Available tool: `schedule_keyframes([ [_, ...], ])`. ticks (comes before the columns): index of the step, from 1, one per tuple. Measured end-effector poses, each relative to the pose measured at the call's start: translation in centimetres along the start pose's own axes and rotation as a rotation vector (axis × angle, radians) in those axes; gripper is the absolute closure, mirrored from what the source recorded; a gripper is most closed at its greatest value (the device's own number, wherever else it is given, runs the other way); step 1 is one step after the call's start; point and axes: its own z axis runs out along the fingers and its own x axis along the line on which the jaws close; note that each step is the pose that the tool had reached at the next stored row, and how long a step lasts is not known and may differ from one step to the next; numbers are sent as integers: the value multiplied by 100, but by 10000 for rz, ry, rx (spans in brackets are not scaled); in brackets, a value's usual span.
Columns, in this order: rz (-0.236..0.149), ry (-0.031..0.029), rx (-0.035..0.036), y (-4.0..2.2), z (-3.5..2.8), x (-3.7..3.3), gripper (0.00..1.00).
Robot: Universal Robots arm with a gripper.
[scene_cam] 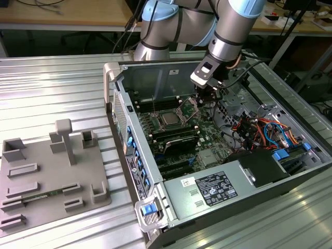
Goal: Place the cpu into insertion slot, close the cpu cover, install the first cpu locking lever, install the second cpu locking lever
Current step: 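Close the cpu cover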
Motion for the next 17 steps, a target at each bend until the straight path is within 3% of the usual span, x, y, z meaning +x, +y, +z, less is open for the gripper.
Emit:
schedule_keyframes([
  [17, -1, 0, 0, -141, 3, -2, 89],
])
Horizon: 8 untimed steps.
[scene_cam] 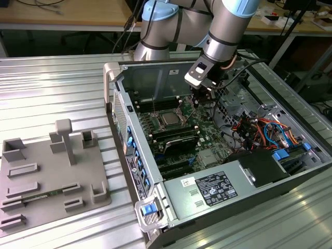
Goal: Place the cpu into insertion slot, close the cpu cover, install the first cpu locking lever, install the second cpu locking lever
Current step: 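Close the cpu cover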
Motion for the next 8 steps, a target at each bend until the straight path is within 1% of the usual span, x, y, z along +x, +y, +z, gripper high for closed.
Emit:
schedule_keyframes([
  [4, 0, 0, 0, -26, 1, 0, 89],
  [6, 0, 0, 0, -53, 1, -1, 89],
  [8, 1, 0, 0, -66, 2, -1, 89],
])
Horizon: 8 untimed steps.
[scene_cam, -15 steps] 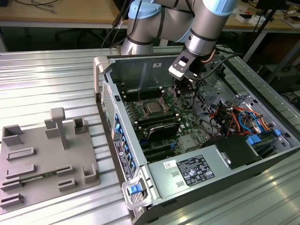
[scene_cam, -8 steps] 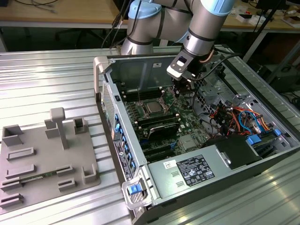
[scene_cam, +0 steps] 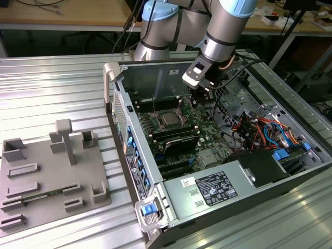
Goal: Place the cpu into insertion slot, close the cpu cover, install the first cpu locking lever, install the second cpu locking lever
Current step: 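Close the cpu cover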
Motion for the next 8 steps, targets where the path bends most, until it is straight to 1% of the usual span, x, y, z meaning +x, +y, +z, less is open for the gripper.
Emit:
schedule_keyframes([
  [4, 0, 0, 1, -10, 0, 0, 89],
  [8, 0, 0, 0, -55, 1, -1, 89],
])
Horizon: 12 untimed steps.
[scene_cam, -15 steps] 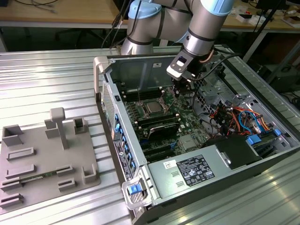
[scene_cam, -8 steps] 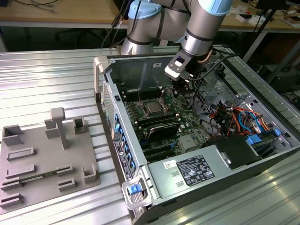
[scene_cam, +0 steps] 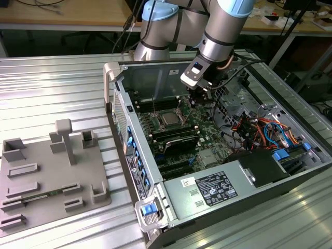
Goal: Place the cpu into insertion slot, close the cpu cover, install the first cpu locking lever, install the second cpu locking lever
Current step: 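Close the cpu cover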
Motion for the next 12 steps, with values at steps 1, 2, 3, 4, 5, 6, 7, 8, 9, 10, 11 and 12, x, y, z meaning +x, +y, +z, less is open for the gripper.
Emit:
schedule_keyframes([
  [1, -1, 0, 0, -6, 0, 0, 89],
  [2, -1, 0, 0, -24, 1, 0, 89],
  [3, 0, 0, 0, -44, 1, 0, 89],
  [4, 1, 0, 0, -54, 1, -1, 89],
  [5, 1, 0, 0, -63, 1, -1, 89],
  [6, 0, 0, 0, -73, 2, -1, 89],
  [7, 0, -1, 0, -91, 2, -1, 89],
  [8, 0, 0, 0, -103, 2, -1, 89],
  [9, 0, 0, 0, -110, 3, -1, 89],
  [10, -1, 0, 0, -111, 3, -1, 89],
  [11, -2, -1, 0, -111, 3, -1, 89],
  [12, -1, 0, 0, -111, 3, -1, 89],
])
